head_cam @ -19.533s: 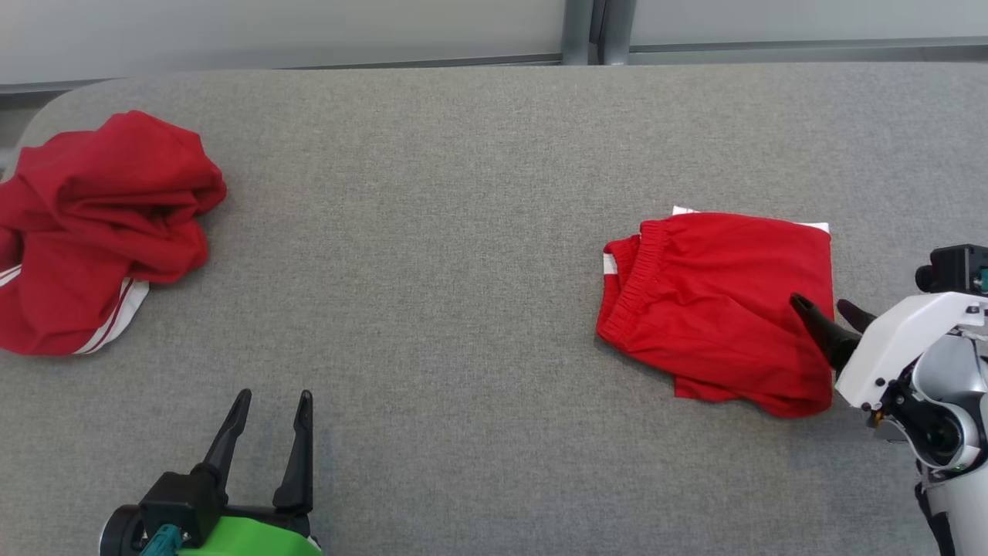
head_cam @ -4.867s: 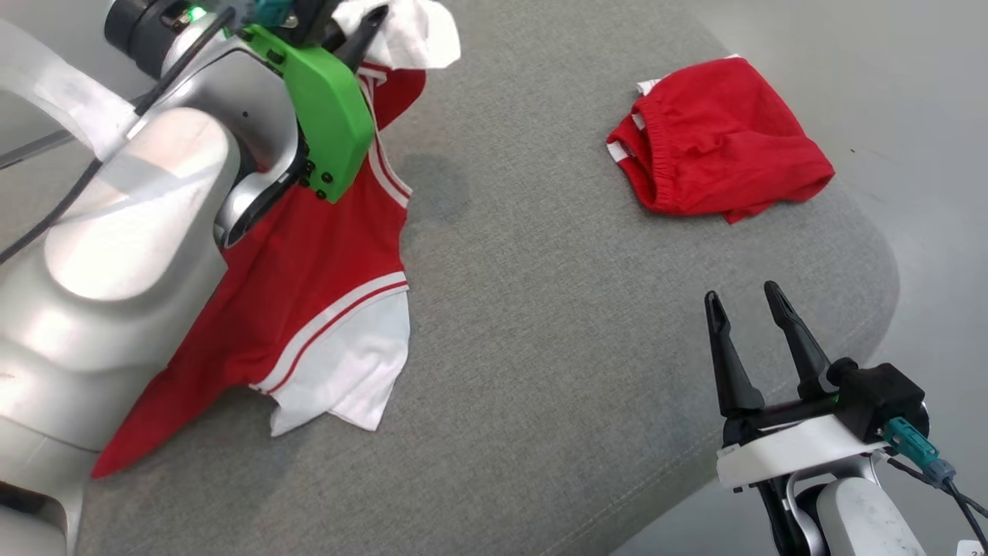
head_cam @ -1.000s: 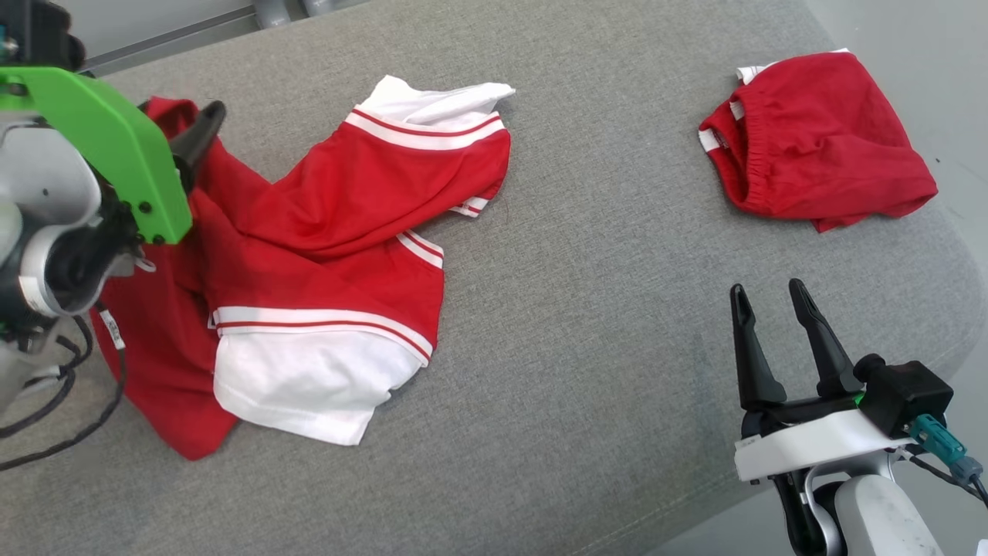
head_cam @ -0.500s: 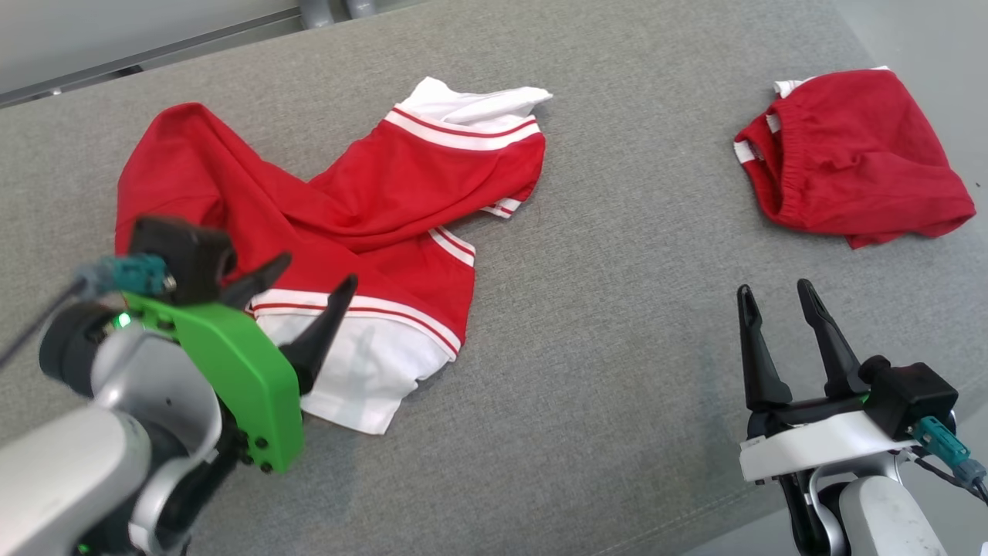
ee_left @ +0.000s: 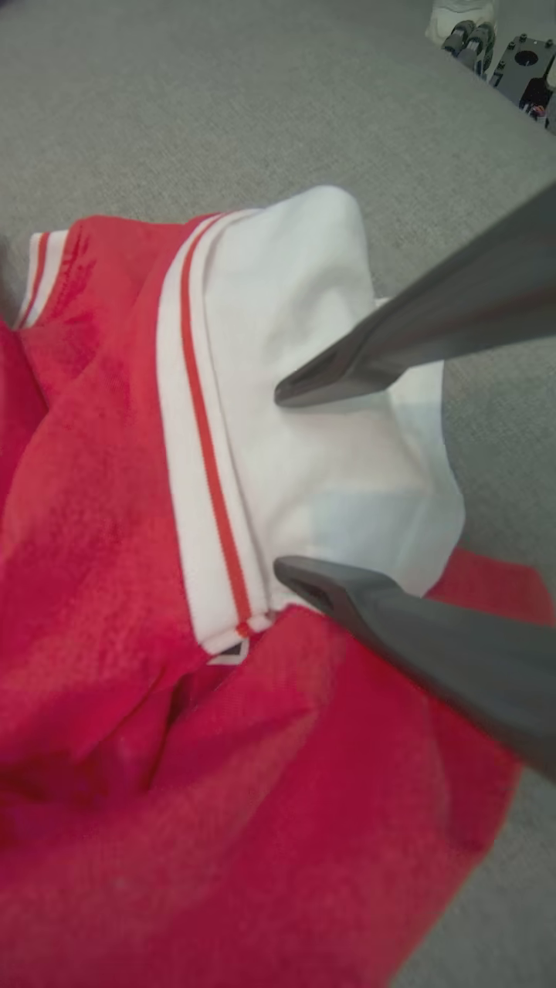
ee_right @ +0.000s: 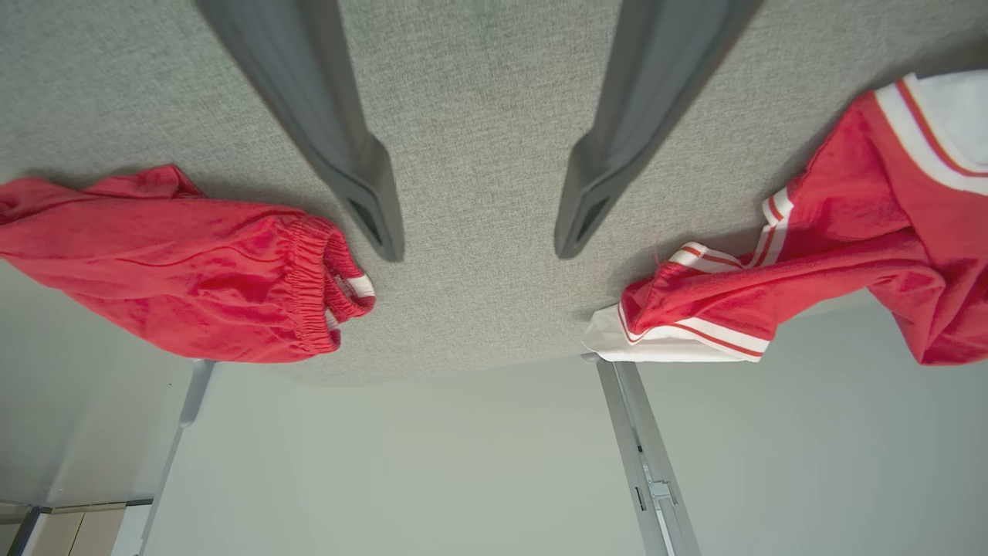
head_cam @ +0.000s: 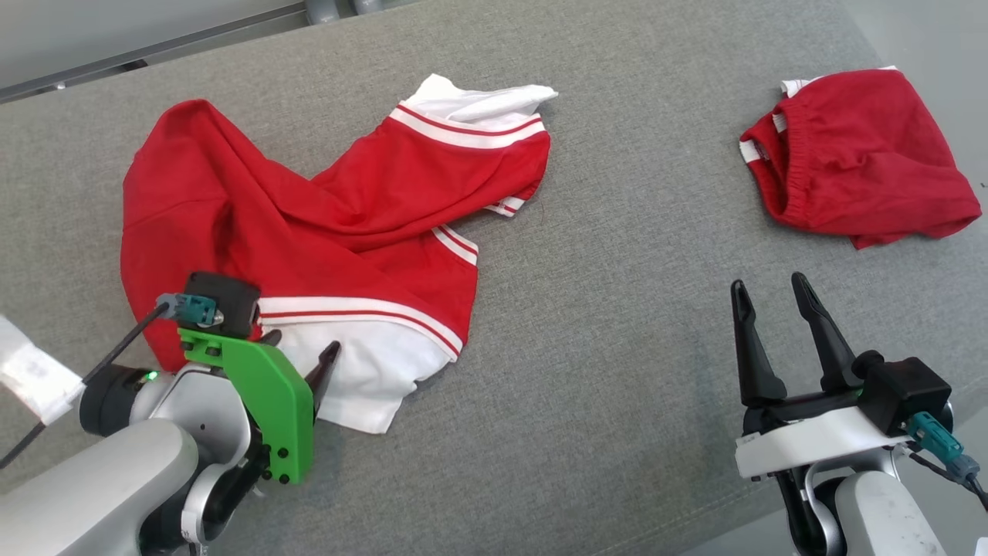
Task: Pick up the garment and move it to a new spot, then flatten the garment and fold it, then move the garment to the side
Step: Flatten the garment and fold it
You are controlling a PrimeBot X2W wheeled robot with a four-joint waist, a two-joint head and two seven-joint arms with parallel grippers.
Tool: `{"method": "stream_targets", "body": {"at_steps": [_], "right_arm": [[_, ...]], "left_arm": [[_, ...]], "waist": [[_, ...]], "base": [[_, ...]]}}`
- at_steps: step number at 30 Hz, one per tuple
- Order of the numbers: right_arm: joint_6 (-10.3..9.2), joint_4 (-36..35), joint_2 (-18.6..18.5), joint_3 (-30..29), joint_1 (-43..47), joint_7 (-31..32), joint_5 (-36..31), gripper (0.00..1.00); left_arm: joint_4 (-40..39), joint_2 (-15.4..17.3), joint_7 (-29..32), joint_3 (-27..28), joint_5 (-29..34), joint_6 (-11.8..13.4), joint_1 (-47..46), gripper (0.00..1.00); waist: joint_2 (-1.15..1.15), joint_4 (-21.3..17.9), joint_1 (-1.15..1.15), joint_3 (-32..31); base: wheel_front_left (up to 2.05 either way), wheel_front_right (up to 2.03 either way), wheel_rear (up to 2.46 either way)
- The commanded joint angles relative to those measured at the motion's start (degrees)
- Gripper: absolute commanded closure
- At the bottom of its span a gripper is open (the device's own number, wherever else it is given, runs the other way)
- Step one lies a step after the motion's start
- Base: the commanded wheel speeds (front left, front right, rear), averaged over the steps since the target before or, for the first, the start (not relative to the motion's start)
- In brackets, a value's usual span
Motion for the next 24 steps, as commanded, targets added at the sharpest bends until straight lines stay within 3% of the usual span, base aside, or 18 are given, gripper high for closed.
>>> {"method": "stream_targets", "body": {"at_steps": [1, 3, 4, 6, 9, 13, 19, 24], "right_arm": [[0.01, -0.01, -0.12, 0.0, 0.41, -0.15, 0.38, 0.0], [0.01, 0.1, -0.11, 0.21, 0.38, -0.15, 0.66, 0.0], [0.01, 0.18, -0.1, 0.3, 0.33, -0.15, 0.67, 0.0], [0.01, 0.31, -0.11, 0.49, 0.15, -0.15, 0.84, 0.0], [0.01, 0.21, -0.1, 0.16, 0.24, -0.15, 0.98, 0.0], [0.01, 0.42, -0.09, -0.58, 1.57, -0.15, 0.33, 0.0], [0.01, 0.59, -0.09, -0.96, 2.18, -0.15, 0.18, 0.0], [0.01, 0.42, -0.09, -0.4, 0.84, -0.15, -0.02, 0.0]], "left_arm": [[0.34, -0.4, 0.12, -0.14, -0.5, -0.33, 0.79, 0.0], [3.58, -1.59, 0.31, -0.53, -0.79, -1.39, 1.08, 0.0], [5.14, -2.66, 0.13, -0.41, -1.64, -1.87, 1.4, 0.22], [8.23, -4.01, 0.76, -1.2, -2.11, -3.36, 1.55, 1.0], [10.55, -5.63, 0.58, -2.37, -1.06, -5.47, 0.59, 1.0], [7.04, -7.32, -0.64, -1.79, -0.14, -7.56, -1.77, 1.0], [0.37, -11.11, 0.37, -0.85, 0.78, -7.01, -6.04, 1.0], [3.64, -15.35, 2.68, -0.25, 0.15, -6.61, -10.14, 1.0]], "waist": [[0.66, -0.22, 0.0, 0.05], [0.66, -0.57, 0.0, 0.09], [0.66, -0.72, 0.0, 0.09], [0.66, -1.28, 0.0, 0.06], [0.66, -2.12, 0.0, -0.33], [0.66, -2.23, 0.0, -1.23], [0.66, -0.93, 0.0, -2.2], [0.66, -0.44, 0.0, -2.28]], "base": [[0.0, 0.0, 0.0], [0.0, 0.0, 0.0], [0.0, 0.0, 0.0], [0.0, 0.0, 0.0], [0.0, 0.0, 0.0], [0.0, 0.0, 0.0], [0.0, 0.0, 0.0], [0.0, 0.0, 0.0]]}}
